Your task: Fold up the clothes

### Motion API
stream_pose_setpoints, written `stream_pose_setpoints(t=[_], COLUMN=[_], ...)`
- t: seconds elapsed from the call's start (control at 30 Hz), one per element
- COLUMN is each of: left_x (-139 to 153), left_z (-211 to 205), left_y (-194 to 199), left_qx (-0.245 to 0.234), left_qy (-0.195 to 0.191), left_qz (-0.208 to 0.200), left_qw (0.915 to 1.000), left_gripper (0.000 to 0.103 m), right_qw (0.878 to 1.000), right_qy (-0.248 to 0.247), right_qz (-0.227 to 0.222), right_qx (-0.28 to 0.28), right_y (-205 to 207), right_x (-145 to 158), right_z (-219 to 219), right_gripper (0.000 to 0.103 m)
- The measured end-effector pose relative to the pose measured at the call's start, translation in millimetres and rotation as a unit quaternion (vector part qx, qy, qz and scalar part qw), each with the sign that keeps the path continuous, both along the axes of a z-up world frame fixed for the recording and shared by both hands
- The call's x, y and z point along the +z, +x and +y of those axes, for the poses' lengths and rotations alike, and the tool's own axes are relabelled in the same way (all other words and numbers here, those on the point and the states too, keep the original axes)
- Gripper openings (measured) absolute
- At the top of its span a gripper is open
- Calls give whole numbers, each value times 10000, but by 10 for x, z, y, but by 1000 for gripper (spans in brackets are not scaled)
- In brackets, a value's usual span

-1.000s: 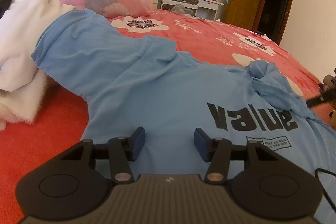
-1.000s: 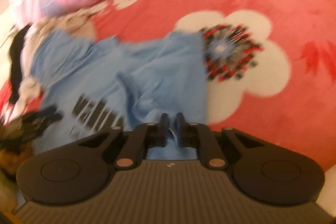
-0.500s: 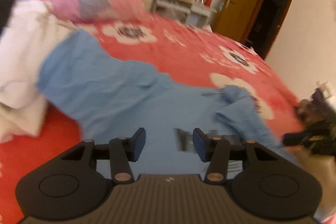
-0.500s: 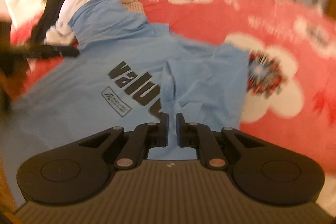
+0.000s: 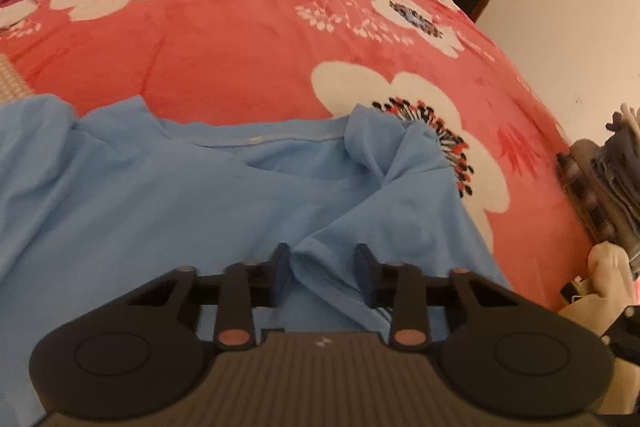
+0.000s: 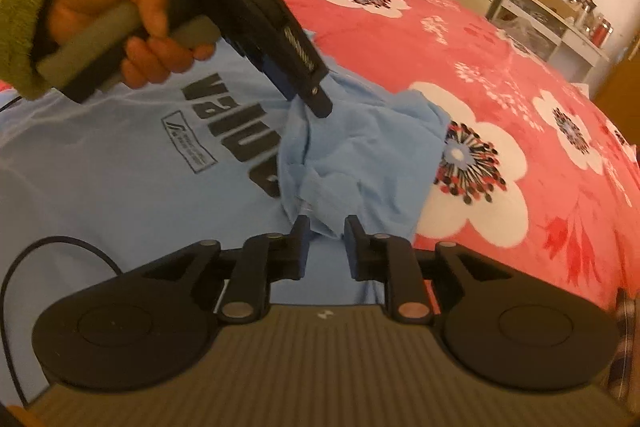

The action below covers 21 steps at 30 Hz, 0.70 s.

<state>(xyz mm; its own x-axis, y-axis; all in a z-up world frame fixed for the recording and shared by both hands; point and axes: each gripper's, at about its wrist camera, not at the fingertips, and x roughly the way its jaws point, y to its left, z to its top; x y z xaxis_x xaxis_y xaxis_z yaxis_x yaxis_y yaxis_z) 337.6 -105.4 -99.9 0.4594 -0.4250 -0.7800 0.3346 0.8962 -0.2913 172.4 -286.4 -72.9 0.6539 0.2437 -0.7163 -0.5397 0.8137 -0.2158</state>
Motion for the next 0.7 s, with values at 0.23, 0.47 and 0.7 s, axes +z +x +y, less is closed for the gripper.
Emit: stream_pose_setpoints(t=[0.23,0.47,0.7], left_x=[148,52,-40], left_z=[302,682,704], left_y=[29,217,282], left_qx=[129,570,637], left_qy=[-780,-1544,-1665], left_qz=[-190,358,525], left_qw=[9967,9857,9826], left_gripper=[3,3,3], right_qw=[9997,9995,9934], right_qy=[237,51,-693], right_qz=[24,-73,-432], right_qx=[53,298,804], right_y=[45,38,-51], right_x=[-24,-28,-102], right_z=[40,228,586], right_gripper=[16,18,30])
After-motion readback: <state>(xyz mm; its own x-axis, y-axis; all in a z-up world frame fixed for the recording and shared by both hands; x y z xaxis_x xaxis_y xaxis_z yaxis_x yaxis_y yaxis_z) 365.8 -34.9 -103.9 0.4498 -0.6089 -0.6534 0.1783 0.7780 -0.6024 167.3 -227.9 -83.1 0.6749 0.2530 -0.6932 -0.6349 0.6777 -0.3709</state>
